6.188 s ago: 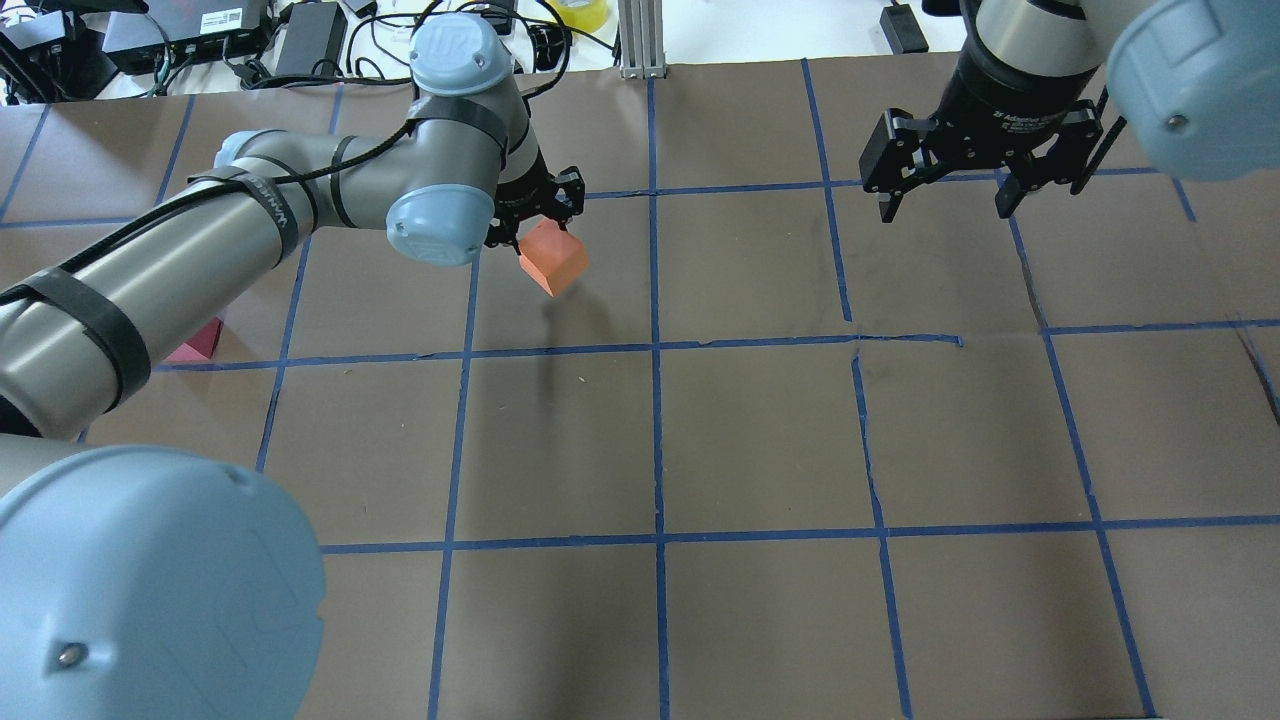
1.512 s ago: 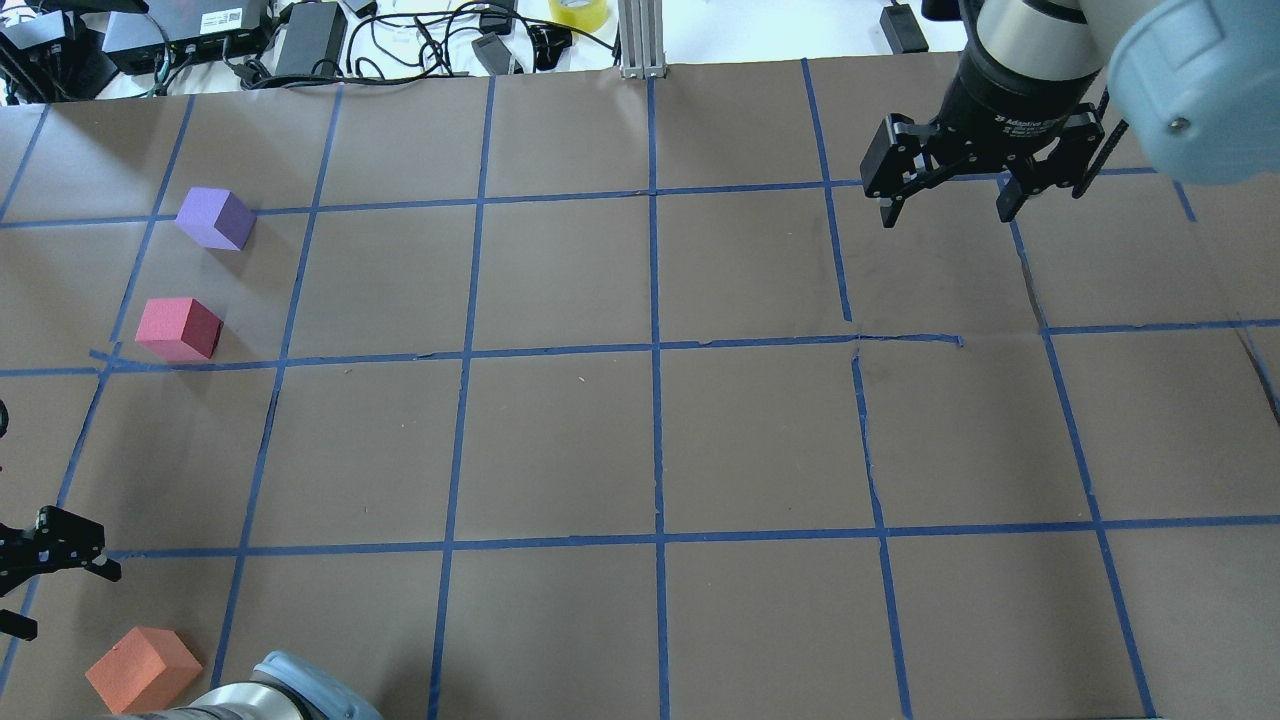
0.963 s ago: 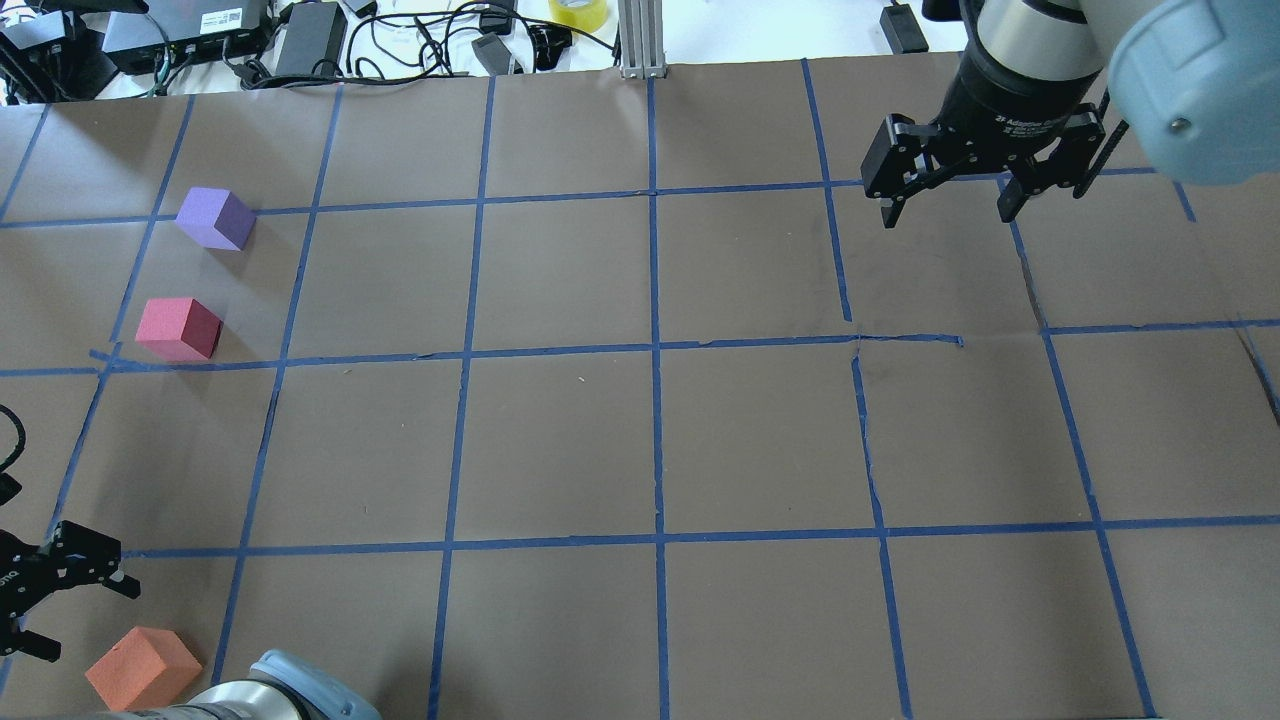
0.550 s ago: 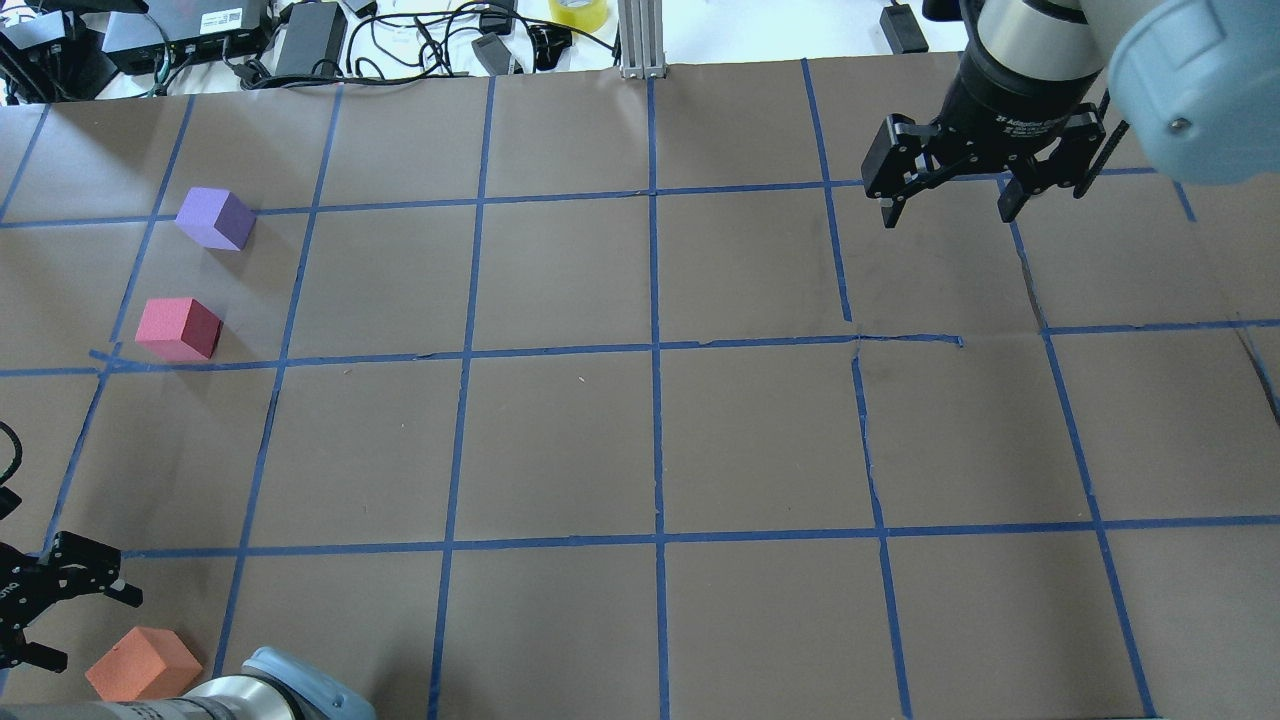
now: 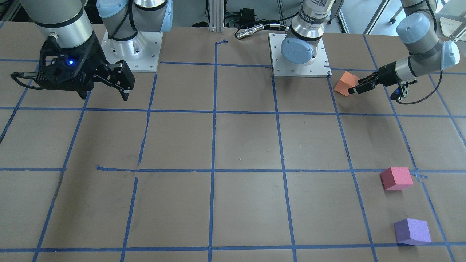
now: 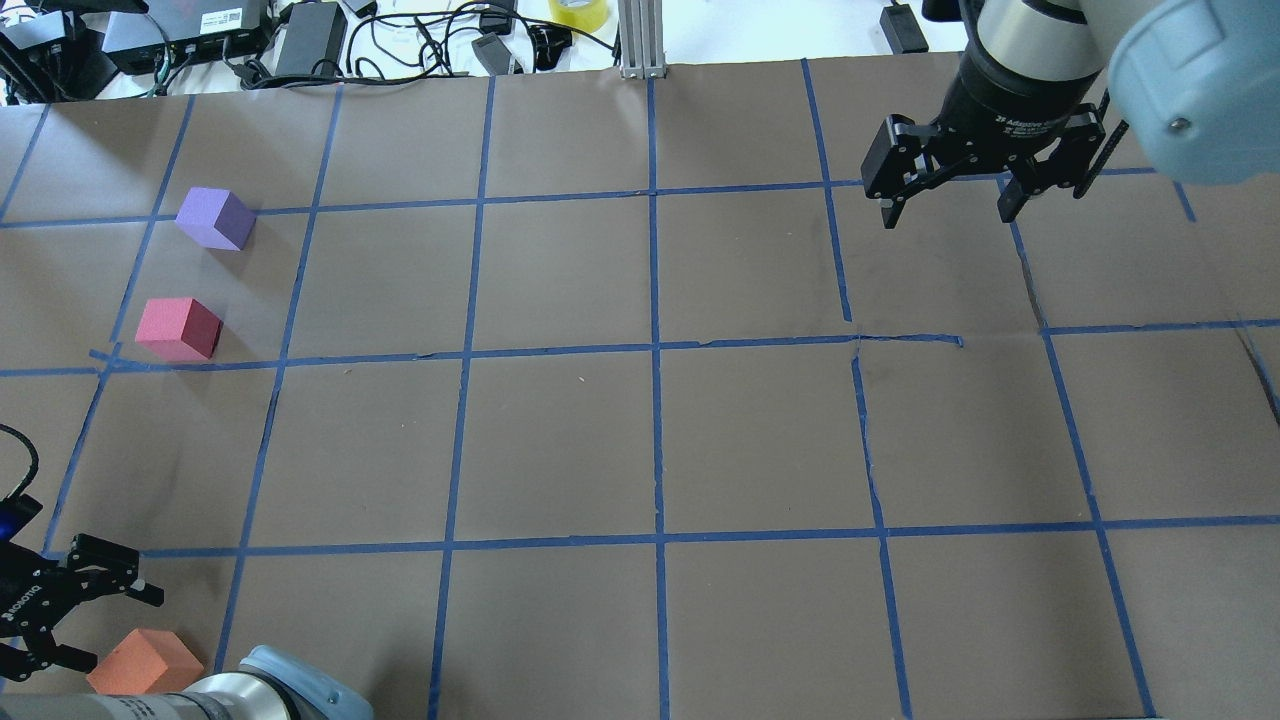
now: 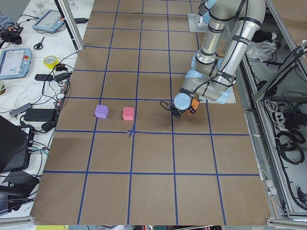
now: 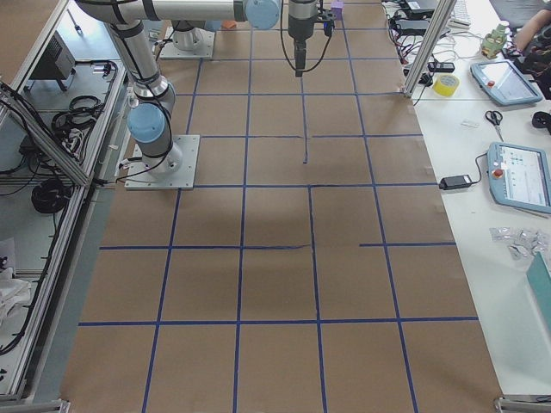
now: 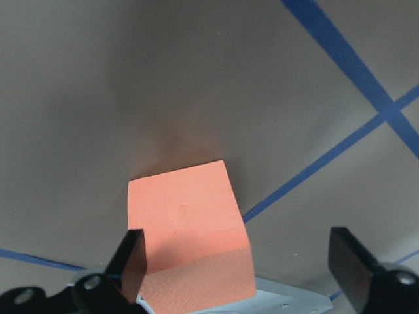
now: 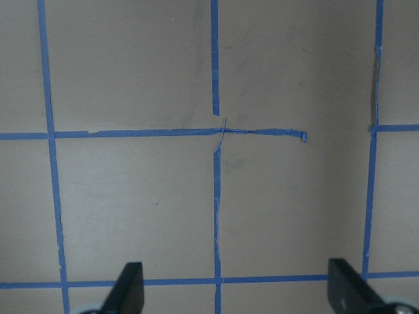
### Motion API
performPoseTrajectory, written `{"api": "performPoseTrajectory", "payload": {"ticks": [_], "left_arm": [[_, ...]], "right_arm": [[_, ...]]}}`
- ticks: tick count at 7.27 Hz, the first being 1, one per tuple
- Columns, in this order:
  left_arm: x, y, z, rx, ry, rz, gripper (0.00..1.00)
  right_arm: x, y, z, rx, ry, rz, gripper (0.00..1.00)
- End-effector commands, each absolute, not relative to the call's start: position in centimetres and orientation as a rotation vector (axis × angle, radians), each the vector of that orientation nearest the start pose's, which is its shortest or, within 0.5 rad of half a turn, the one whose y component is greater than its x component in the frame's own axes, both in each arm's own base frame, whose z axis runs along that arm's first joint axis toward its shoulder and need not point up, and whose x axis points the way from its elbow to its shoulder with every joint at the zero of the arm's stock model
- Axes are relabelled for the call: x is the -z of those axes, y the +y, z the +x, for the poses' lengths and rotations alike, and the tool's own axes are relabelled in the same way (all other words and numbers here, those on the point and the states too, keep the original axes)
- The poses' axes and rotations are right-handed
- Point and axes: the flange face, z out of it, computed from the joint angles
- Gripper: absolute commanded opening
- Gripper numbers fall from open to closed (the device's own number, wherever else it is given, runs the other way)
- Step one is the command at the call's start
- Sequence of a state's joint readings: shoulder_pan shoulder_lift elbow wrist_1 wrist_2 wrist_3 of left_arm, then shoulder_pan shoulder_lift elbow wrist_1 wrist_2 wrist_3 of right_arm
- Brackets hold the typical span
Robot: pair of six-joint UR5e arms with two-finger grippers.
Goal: Arrange blocks in a line
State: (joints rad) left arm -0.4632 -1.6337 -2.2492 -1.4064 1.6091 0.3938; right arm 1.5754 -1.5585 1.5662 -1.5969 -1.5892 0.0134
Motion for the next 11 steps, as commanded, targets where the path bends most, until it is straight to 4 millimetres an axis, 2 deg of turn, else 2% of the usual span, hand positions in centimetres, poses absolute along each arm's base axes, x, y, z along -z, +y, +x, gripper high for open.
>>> {"api": "performPoseTrajectory", "payload": {"ticks": [1,2,5,7,11], "left_arm": [[-17.6,-26.2,26.0,-0.808,3.224,-1.195,0.99],[-18.0,-26.3,26.5,-0.787,3.227,-1.179,0.99],[-17.5,-26.0,26.1,-0.811,3.233,-1.182,0.99],[-17.3,-24.8,27.2,-0.802,3.247,-1.211,0.99],[-17.2,-24.5,26.8,-0.889,3.276,-1.216,1.0]], "right_arm": [[-48.7,-49.8,13.4,0.029,3.16,0.012,1.0],[-48.6,-49.9,13.3,0.029,3.164,0.012,1.0],[-48.7,-49.8,13.3,0.032,3.164,0.01,1.0],[-48.6,-49.9,13.3,0.029,3.164,0.01,1.0],[-48.6,-49.9,13.3,0.034,3.163,0.012,1.0]]}}
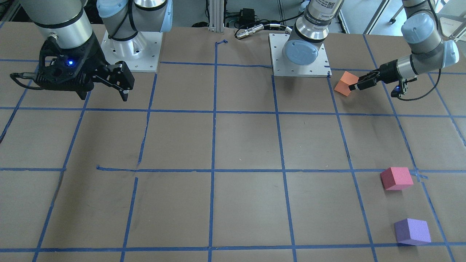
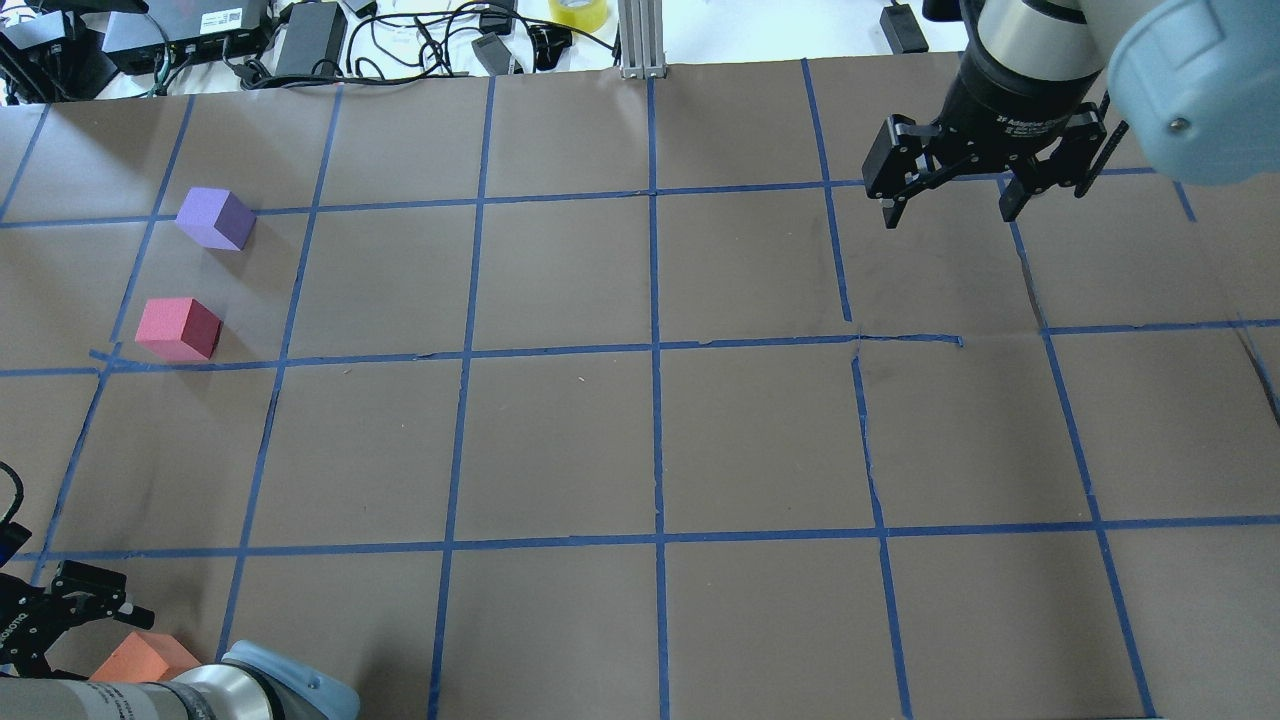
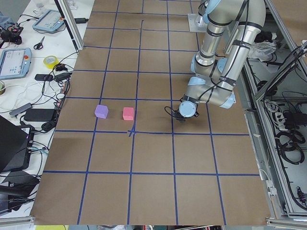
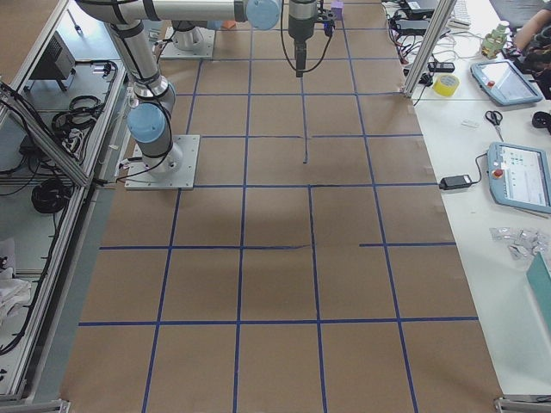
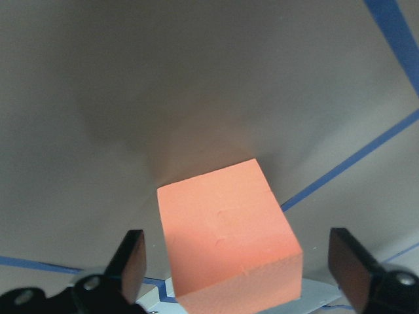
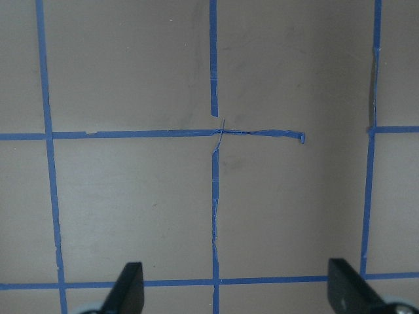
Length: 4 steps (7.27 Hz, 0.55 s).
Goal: Arrange blocks in a line
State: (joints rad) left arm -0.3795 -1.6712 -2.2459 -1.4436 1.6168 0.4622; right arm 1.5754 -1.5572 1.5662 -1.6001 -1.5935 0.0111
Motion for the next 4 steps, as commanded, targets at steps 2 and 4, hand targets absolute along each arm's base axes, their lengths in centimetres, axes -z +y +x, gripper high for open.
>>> {"api": "performPoseTrajectory", "payload": {"ticks": [2,4], "left_arm": [[-16.9,-24.42,26.87,-0.914,3.282,-1.217,1.0],[-16.33,-24.65,27.21,-0.932,3.287,-1.223,1.0]], "right_arm": [[-48.74,-49.89,13.33,0.039,3.164,0.013,1.0],[-48.74,-49.89,13.33,0.039,3.164,0.013,1.0]]}}
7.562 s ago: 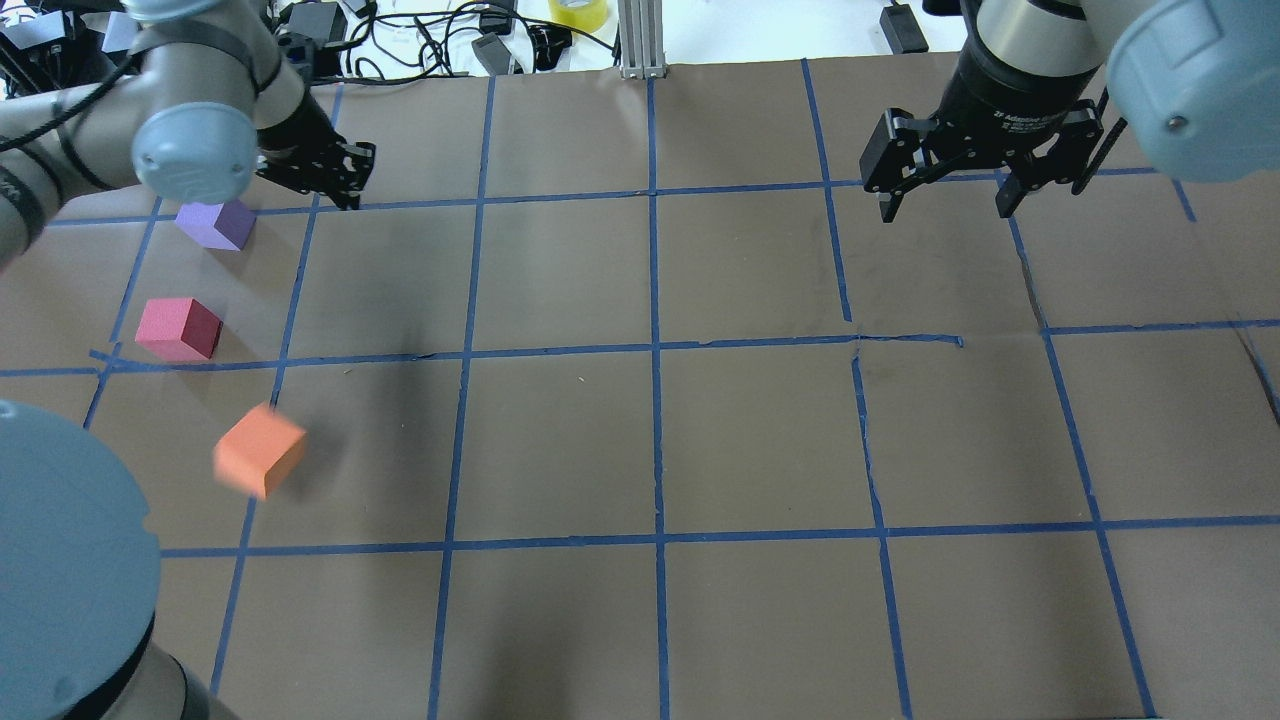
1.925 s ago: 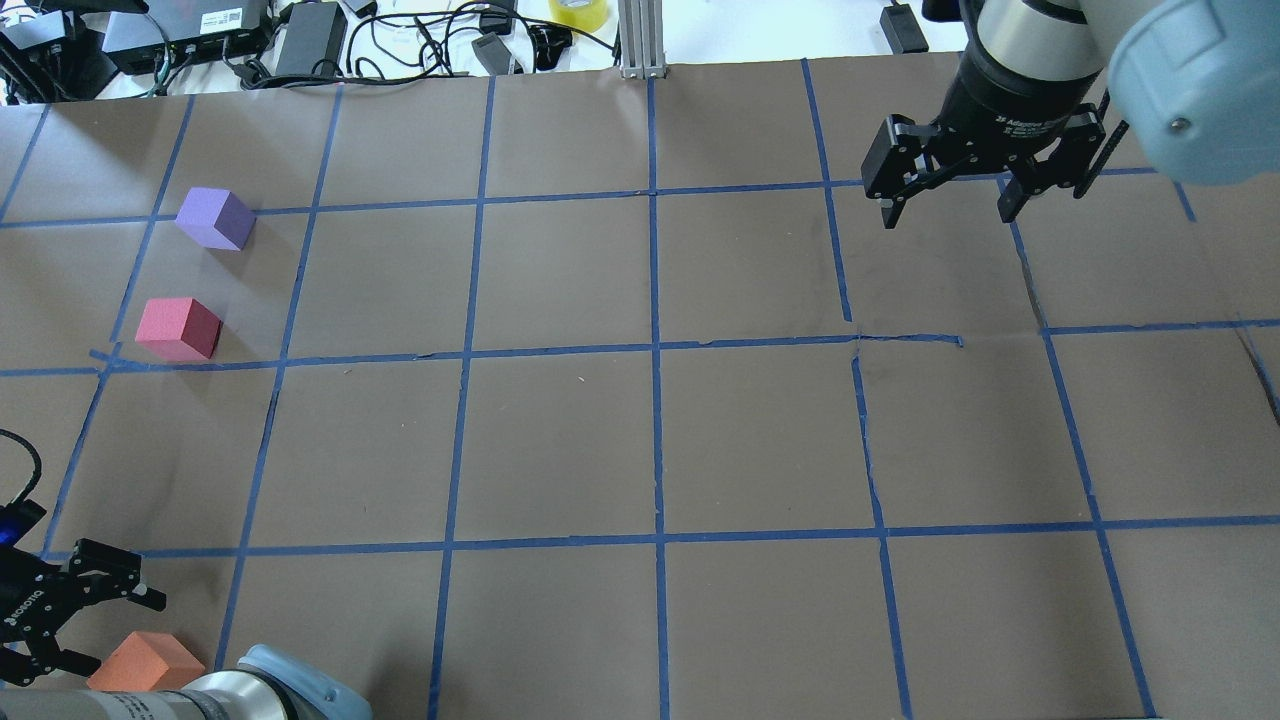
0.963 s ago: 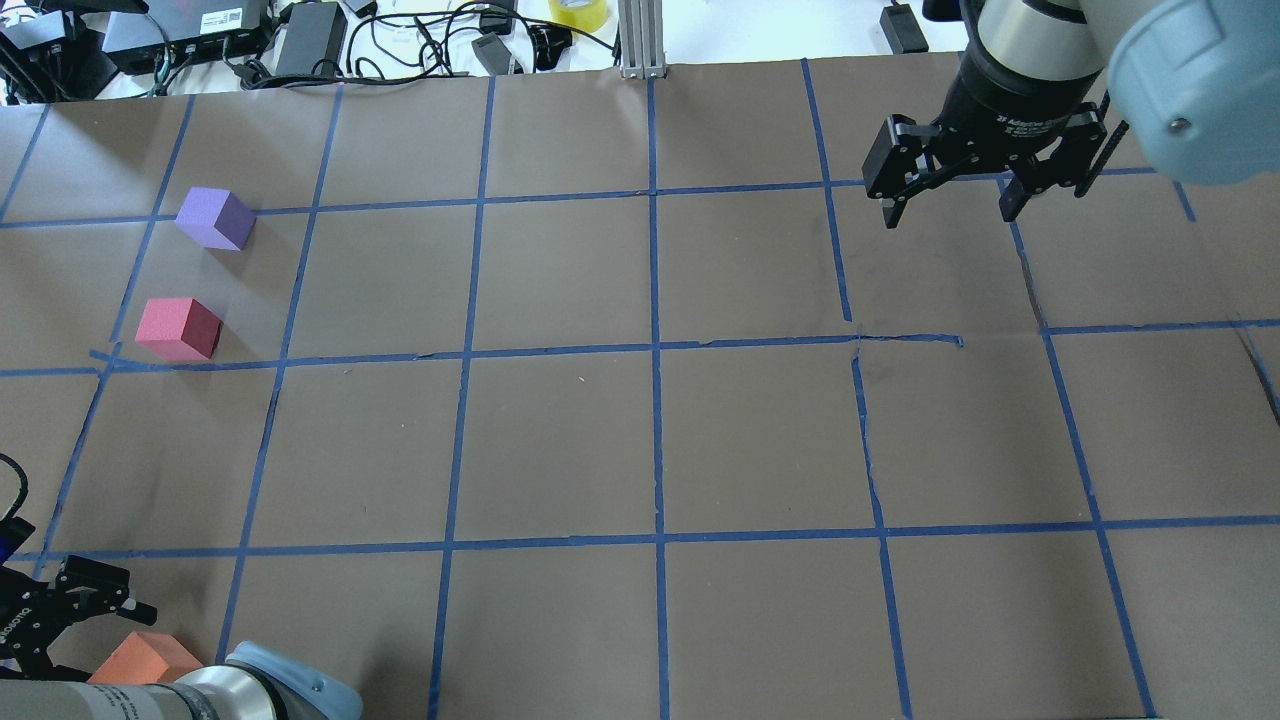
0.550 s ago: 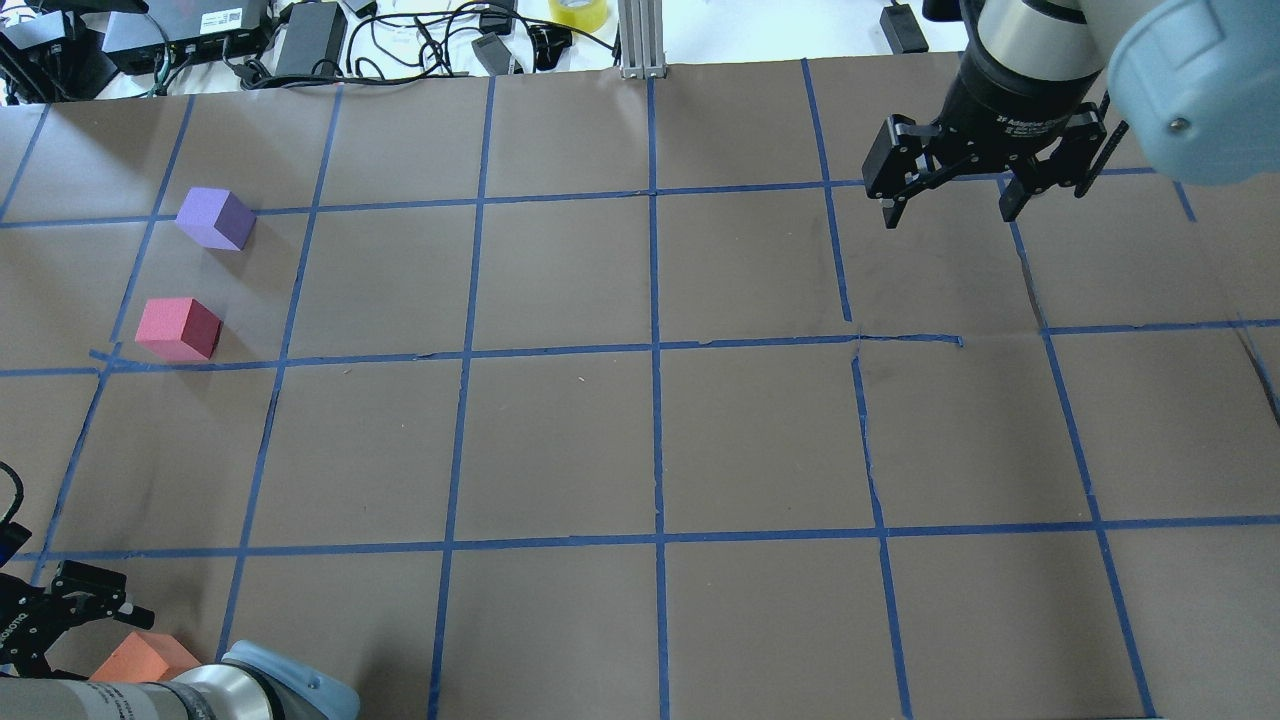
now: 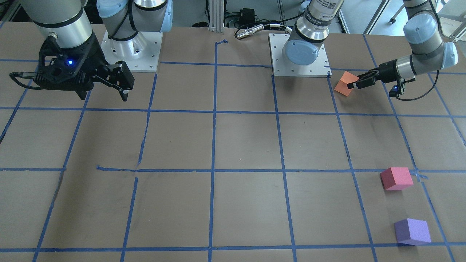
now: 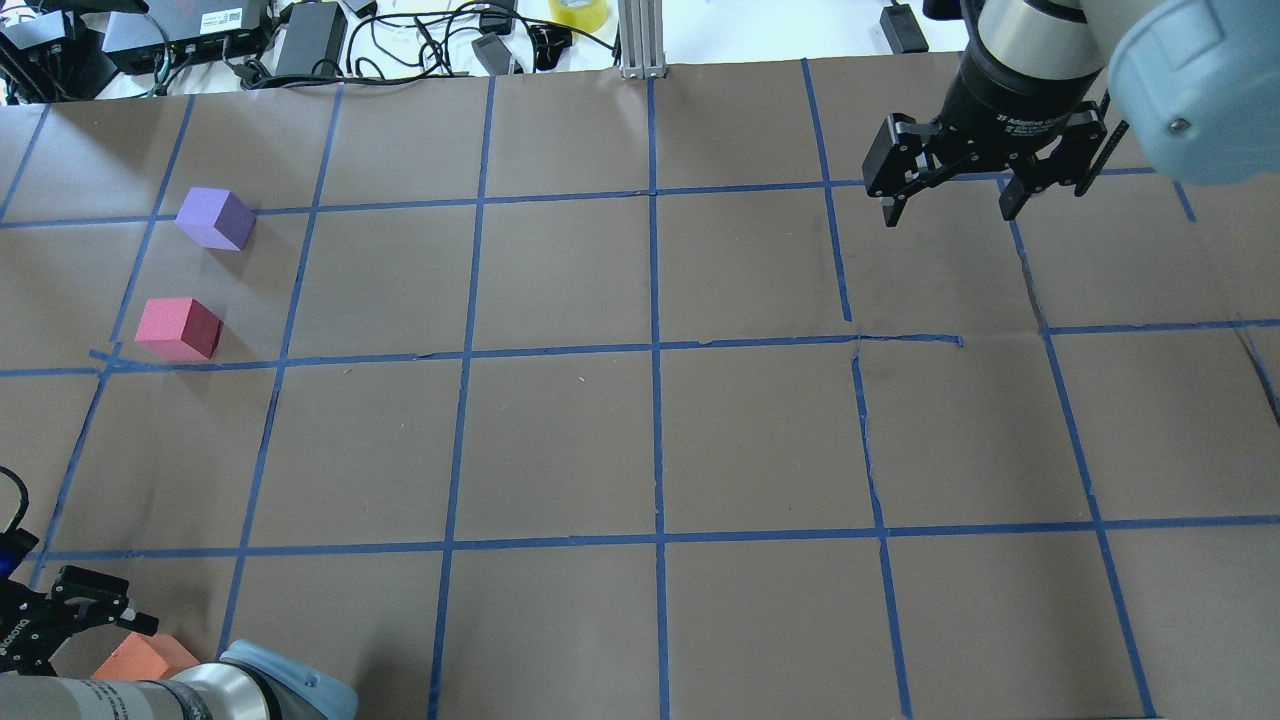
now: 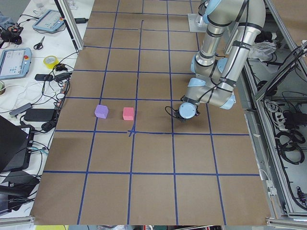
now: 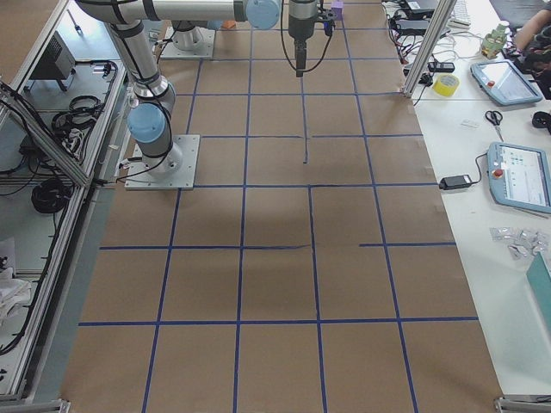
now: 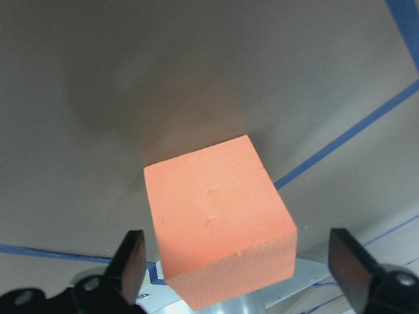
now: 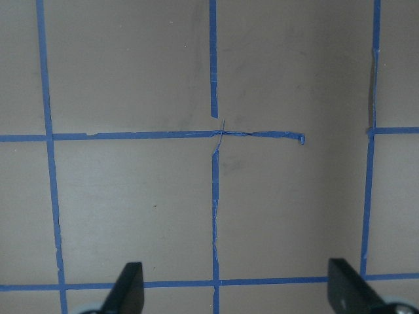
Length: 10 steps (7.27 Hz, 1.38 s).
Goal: Arrange blocks in a line
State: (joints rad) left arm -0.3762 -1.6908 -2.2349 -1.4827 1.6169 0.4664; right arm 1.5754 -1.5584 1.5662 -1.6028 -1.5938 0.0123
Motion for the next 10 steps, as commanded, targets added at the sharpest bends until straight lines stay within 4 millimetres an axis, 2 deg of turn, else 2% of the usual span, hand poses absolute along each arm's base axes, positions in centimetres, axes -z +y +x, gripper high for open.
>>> {"api": "performPoseTrajectory", "payload": {"ticks": [1,3,7,10], "left_arm": [[-16.16,-24.83,27.62,-0.934,3.29,-1.222,1.0],[-15.45,-24.86,27.71,-0.959,3.296,-1.223,1.0],[-15.67,-24.95,28.12,-0.936,3.307,-1.198,0.98],[-15.74,-24.98,28.23,-0.939,3.312,-1.187,0.91]], "right_arm": [[-48.74,-49.89,13.33,0.039,3.164,0.013,1.0],[-48.74,-49.89,13.33,0.039,3.164,0.013,1.0],[-48.71,-49.98,13.33,0.044,3.164,0.013,1.0],[-48.72,-50.0,13.33,0.046,3.164,0.013,1.0]]}}
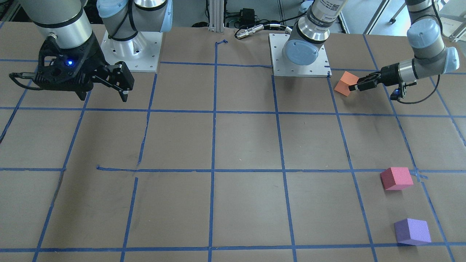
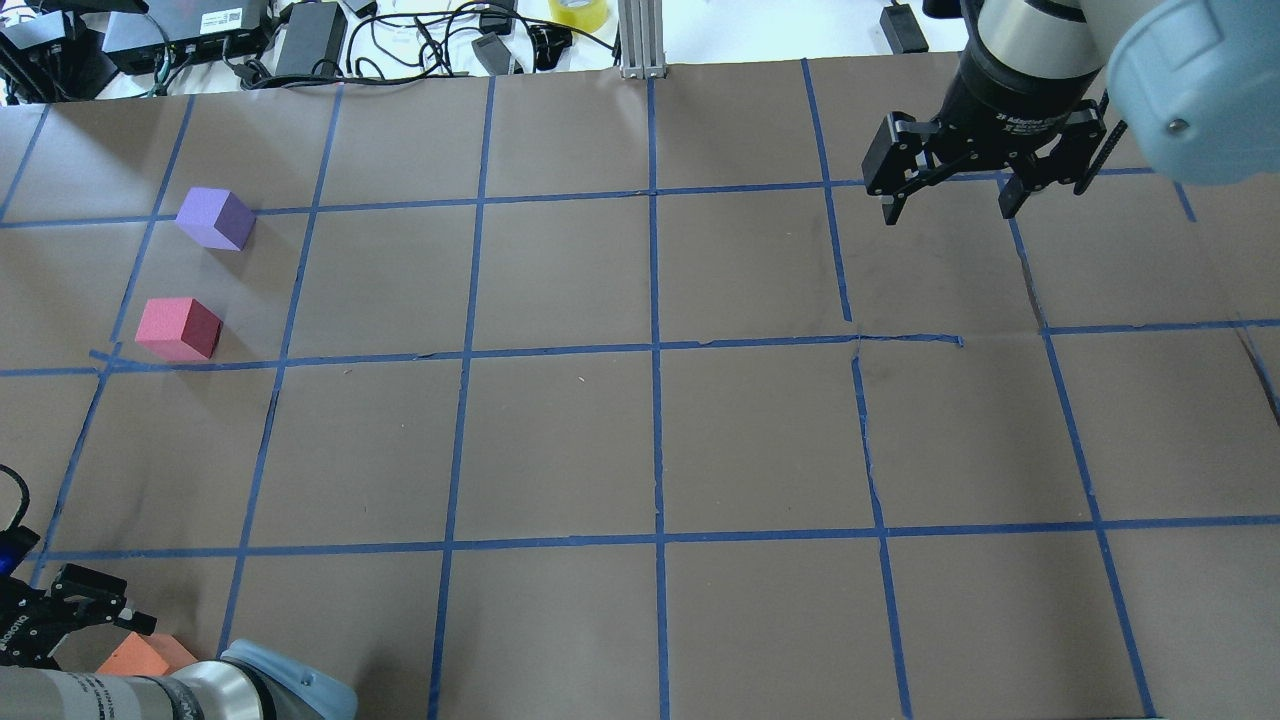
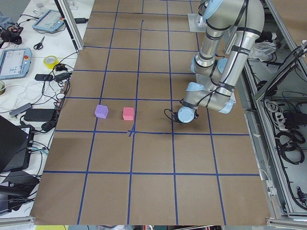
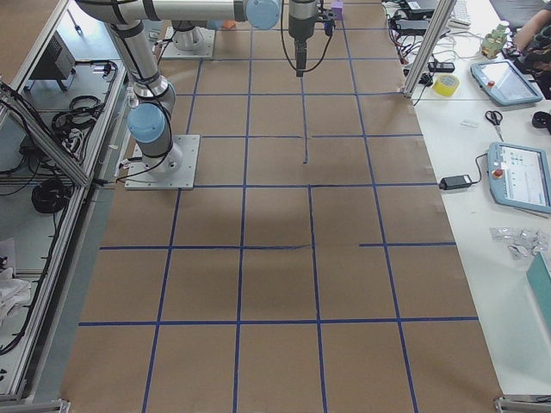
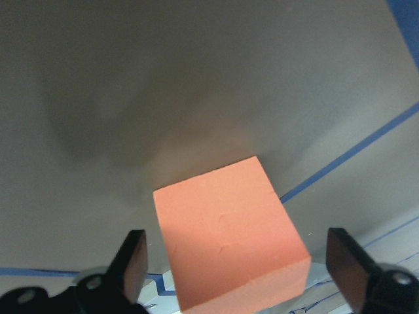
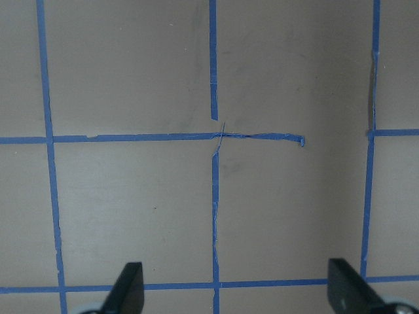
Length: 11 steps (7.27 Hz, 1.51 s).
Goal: Arrange blocks in a line
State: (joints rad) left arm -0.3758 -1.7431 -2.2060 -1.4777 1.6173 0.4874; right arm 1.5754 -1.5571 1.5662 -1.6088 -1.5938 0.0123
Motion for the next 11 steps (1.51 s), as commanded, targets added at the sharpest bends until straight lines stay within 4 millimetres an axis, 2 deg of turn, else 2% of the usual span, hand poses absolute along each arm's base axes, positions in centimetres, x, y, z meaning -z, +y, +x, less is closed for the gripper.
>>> {"api": "performPoseTrajectory", "payload": {"ticks": [1,5,6,7,8,10,11], "left_arm": [[-15.8,-25.0,28.3,-0.938,3.314,-1.189,0.92],[-15.7,-25.1,28.2,-0.94,3.315,-1.199,0.93],[-15.6,-25.1,28.1,-0.936,3.32,-1.208,0.89],[-14.7,-24.7,27.3,-0.966,3.363,-1.157,0.24],[-12.6,-24.3,24.8,-1.018,3.441,-1.166,0.13],[-13.4,-24.5,26.2,-0.978,3.429,-1.111,0.0],[-13.4,-24.6,26.3,-0.975,3.43,-1.109,0.0]], "right_arm": [[-48.8,-50.0,13.3,0.049,3.164,0.013,1.0],[-48.7,-50.0,13.3,0.044,3.164,0.013,1.0],[-48.7,-50.0,13.3,0.044,3.164,0.013,1.0],[-48.7,-50.0,13.3,0.044,3.164,0.013,1.0],[-48.8,-49.9,13.3,0.046,3.164,0.013,1.0],[-48.8,-49.9,13.3,0.046,3.164,0.013,1.0],[-48.8,-49.9,13.3,0.046,3.164,0.013,1.0]]}}
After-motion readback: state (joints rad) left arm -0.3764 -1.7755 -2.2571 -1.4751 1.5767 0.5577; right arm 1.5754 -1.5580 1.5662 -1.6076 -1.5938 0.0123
